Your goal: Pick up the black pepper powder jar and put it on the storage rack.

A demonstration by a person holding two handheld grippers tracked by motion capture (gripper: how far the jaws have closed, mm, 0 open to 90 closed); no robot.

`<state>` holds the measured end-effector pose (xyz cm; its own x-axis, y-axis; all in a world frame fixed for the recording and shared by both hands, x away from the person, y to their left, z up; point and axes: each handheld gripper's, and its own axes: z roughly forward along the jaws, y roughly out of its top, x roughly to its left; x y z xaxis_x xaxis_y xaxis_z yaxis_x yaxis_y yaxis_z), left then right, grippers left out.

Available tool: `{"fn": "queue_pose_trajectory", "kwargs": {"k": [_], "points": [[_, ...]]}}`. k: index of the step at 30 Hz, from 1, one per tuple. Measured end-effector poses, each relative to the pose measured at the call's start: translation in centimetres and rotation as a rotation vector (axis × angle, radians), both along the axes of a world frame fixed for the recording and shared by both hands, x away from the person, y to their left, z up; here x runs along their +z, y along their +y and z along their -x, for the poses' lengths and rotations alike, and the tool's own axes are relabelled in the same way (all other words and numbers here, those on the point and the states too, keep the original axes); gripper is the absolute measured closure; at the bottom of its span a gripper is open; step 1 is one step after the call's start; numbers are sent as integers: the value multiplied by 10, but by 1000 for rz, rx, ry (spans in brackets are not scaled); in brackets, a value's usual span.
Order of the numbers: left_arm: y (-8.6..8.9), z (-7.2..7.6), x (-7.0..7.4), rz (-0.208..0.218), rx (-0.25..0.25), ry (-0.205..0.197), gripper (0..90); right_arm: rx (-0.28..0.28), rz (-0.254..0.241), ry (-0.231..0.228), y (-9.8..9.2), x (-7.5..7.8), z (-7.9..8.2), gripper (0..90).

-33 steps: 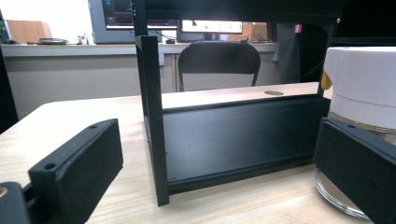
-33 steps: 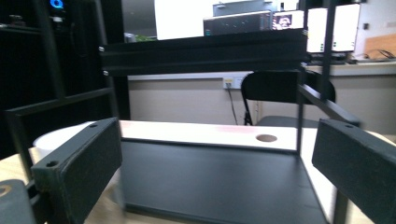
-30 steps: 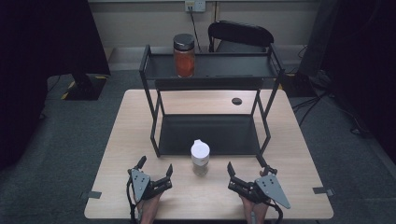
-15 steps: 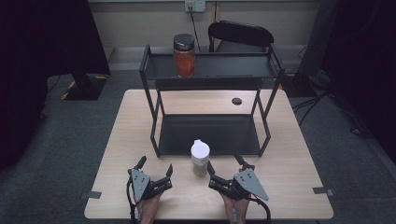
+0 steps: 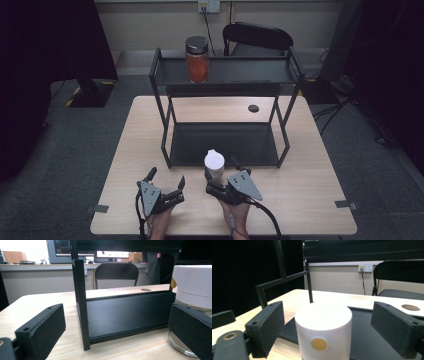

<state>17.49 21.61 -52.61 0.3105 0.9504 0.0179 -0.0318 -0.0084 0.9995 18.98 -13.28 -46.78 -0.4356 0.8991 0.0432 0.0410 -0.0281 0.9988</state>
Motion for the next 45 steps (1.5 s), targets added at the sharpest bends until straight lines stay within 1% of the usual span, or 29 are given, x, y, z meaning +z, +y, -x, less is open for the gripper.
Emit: {"fn": "queue_pose_trajectory", "kwargs": {"k": [5, 12, 14, 20, 22, 24, 26, 32, 34, 42, 45], "points": [[0, 0, 0, 2, 0, 1, 4, 7, 17, 58, 4, 3, -8, 145], [0, 0, 0, 1, 0, 1, 4, 13, 40, 112, 10, 2, -15, 194], [0, 0, 0, 1, -1, 0, 4, 10, 59, 117, 13, 1, -17, 205], [0, 0, 0, 1, -1, 0, 5, -7, 61, 136, 16, 1, -21, 261], [0, 0, 0, 1, -1, 1, 5, -9, 63, 156, 16, 1, -24, 266], [0, 0, 0, 1, 0, 1, 5, -4, 65, 167, 16, 1, -26, 272], [0, 0, 0, 1, -1, 1, 5, -12, 72, 160, 18, -1, -25, 282], [0, 0, 0, 1, 0, 1, 4, -13, 76, 164, 19, 0, -26, 290], [0, 0, 0, 1, -1, 1, 5, -20, 84, 157, 20, 0, -25, 294], [0, 0, 0, 1, -1, 2, 5, -31, 83, 162, 22, 2, -24, 299], [0, 0, 0, 1, 0, 1, 5, -34, 85, 154, 21, 2, -23, 299]]}}
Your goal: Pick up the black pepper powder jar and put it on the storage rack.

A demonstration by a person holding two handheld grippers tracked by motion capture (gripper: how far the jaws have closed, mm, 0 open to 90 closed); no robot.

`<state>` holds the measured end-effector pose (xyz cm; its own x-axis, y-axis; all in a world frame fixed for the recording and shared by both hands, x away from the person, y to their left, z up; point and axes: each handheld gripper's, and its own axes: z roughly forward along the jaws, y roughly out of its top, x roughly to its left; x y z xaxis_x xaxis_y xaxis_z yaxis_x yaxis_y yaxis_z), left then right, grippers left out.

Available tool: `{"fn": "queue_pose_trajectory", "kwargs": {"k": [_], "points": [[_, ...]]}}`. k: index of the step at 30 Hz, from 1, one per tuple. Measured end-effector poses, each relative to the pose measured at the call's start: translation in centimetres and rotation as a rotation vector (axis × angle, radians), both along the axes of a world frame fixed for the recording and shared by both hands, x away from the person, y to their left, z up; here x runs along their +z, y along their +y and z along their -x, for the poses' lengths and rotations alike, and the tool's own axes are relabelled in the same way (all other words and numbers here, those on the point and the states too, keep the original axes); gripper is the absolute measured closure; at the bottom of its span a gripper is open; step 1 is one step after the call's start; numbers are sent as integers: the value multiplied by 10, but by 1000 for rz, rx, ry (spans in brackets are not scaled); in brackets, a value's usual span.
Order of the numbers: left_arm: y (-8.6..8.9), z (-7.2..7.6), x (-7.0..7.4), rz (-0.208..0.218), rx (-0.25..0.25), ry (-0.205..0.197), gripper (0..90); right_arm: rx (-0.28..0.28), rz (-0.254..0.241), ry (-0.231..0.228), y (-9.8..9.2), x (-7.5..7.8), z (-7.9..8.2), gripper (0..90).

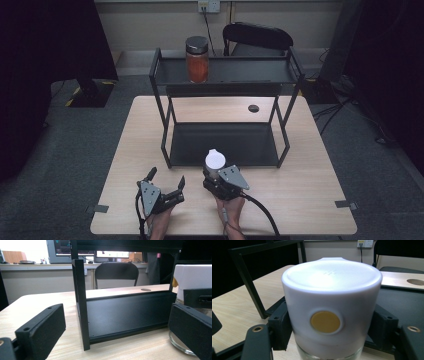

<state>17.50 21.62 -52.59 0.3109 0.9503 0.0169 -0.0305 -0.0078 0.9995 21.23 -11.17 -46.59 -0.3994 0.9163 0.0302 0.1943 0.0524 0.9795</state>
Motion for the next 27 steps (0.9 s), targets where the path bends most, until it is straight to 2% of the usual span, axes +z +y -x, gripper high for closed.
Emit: {"fn": "queue_pose_trajectory", "kwargs": {"k": [14, 27], "points": [[0, 0, 0, -1, 0, -1, 5, 4, -25, -39, -7, 5, 7, 300], [0, 0, 0, -3, -2, -2, 5, 14, -46, -87, -11, 16, 15, 299]]}}
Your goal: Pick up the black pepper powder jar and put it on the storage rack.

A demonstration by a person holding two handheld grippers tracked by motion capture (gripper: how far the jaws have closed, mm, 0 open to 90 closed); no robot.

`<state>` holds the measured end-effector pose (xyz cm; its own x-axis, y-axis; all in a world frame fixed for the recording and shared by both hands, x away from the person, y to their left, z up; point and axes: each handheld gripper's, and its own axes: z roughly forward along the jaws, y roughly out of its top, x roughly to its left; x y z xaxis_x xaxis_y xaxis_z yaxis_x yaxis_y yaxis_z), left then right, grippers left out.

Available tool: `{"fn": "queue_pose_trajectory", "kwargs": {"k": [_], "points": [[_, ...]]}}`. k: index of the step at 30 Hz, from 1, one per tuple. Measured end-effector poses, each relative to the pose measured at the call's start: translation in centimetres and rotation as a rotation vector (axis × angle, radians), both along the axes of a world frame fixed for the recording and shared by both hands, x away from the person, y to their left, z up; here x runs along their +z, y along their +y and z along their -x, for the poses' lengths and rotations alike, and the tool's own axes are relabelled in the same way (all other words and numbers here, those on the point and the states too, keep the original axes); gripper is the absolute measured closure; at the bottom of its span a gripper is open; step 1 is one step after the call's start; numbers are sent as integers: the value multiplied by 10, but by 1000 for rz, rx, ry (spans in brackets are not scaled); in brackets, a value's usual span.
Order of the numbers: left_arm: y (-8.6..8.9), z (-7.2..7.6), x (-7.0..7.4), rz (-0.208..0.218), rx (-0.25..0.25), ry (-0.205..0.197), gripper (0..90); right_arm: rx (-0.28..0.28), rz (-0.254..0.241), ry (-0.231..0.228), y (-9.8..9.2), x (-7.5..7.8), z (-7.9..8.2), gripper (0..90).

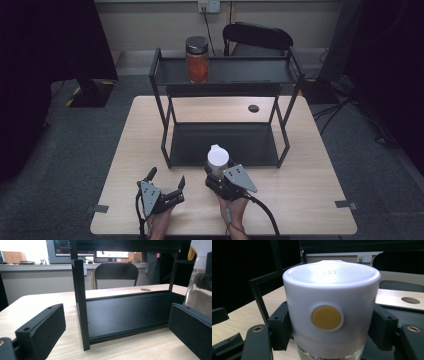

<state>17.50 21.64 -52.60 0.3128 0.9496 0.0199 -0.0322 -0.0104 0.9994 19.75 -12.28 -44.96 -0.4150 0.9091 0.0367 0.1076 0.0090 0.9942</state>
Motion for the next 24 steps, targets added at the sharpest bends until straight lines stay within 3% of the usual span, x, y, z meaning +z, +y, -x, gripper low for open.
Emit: {"fn": "queue_pose_trajectory", "kwargs": {"k": [4, 24], "points": [[0, 0, 0, -1, 0, 0, 5, -1, 16, -20, 1, 2, 2, 299], [0, 0, 0, -1, -1, 1, 5, -1, -17, -100, -8, 20, 8, 300]]}}
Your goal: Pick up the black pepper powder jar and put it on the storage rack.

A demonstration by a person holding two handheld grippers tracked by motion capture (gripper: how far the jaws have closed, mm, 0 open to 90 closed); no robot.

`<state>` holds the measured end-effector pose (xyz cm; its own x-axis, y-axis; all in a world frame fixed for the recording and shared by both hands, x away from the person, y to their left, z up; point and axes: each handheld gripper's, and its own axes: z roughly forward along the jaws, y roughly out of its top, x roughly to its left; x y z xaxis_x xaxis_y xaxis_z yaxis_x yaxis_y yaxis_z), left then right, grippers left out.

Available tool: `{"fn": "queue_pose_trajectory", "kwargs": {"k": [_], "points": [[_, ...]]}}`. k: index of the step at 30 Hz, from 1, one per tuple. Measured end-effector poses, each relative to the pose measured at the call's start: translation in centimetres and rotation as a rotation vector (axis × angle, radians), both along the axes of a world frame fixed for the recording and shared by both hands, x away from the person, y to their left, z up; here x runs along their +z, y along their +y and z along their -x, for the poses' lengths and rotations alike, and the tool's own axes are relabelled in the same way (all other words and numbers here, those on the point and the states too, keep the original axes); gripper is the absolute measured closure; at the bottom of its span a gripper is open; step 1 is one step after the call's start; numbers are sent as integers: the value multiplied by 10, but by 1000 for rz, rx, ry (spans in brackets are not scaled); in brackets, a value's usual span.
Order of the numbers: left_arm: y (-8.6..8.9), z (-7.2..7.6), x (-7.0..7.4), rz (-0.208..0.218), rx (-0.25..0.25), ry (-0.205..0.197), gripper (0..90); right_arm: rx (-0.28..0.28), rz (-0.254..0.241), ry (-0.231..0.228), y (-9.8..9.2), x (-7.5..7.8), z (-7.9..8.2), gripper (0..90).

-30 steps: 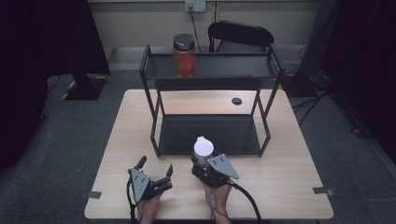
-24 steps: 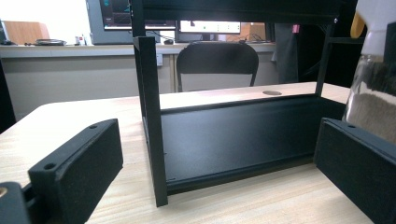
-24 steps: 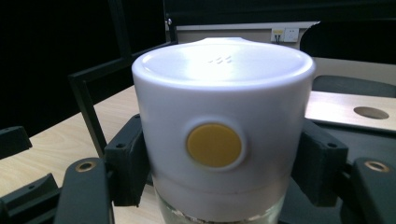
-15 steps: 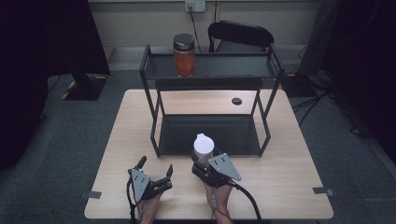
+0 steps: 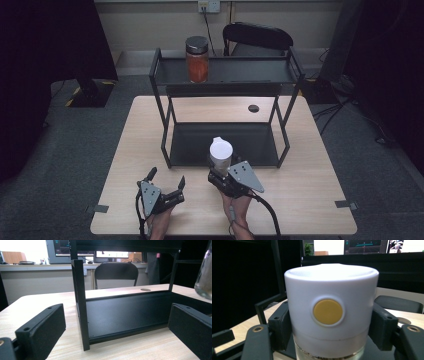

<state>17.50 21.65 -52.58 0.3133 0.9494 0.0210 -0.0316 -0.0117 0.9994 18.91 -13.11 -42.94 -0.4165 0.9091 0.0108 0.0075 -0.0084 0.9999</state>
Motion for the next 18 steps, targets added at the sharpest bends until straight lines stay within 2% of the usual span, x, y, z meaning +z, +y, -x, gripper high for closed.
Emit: {"fn": "queue_pose_trajectory", "kwargs": {"k": [10, 18], "points": [[0, 0, 0, -3, 0, 0, 5, 1, 12, -36, -2, 17, -1, 300], [0, 0, 0, 0, 0, 0, 5, 0, 2, -67, -5, 30, -1, 300]]}}
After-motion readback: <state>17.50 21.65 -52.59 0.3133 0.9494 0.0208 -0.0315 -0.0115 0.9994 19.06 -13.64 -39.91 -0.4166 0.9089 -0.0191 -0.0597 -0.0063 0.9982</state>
